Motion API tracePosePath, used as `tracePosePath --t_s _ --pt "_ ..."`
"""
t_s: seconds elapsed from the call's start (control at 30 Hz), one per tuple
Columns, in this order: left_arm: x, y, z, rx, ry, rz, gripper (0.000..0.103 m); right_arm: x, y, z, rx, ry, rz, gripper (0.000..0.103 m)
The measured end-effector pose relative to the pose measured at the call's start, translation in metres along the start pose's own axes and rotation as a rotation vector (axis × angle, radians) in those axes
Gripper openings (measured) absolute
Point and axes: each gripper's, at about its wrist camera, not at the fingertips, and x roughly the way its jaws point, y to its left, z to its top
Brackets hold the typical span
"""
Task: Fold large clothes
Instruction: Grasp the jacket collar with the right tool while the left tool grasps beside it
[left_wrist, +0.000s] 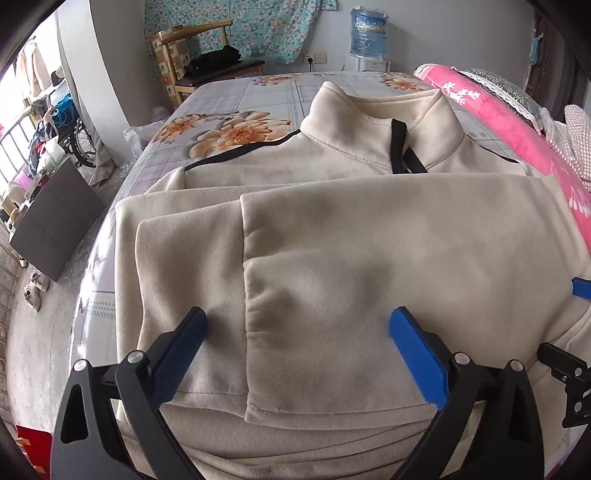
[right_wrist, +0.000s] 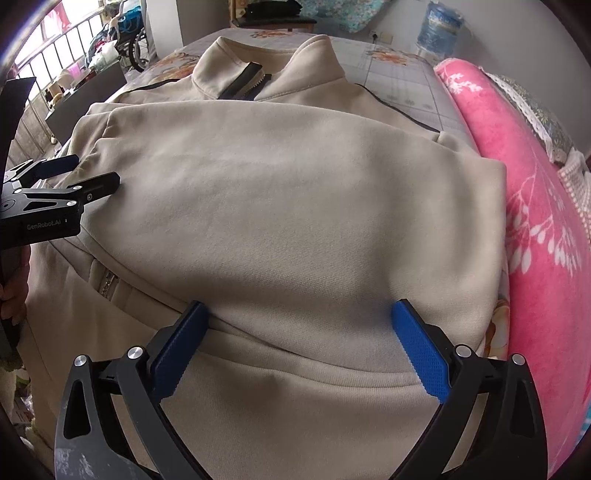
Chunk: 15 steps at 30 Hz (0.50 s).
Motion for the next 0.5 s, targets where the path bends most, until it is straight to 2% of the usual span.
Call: tracePosePath --t_s 0.5 --pt "0.0033 0.0007 0.0034 -0.004 0.010 -0.007 0.098 0.0025 -0.0003 0.0056 -0.016 0.073 0.022 0.095"
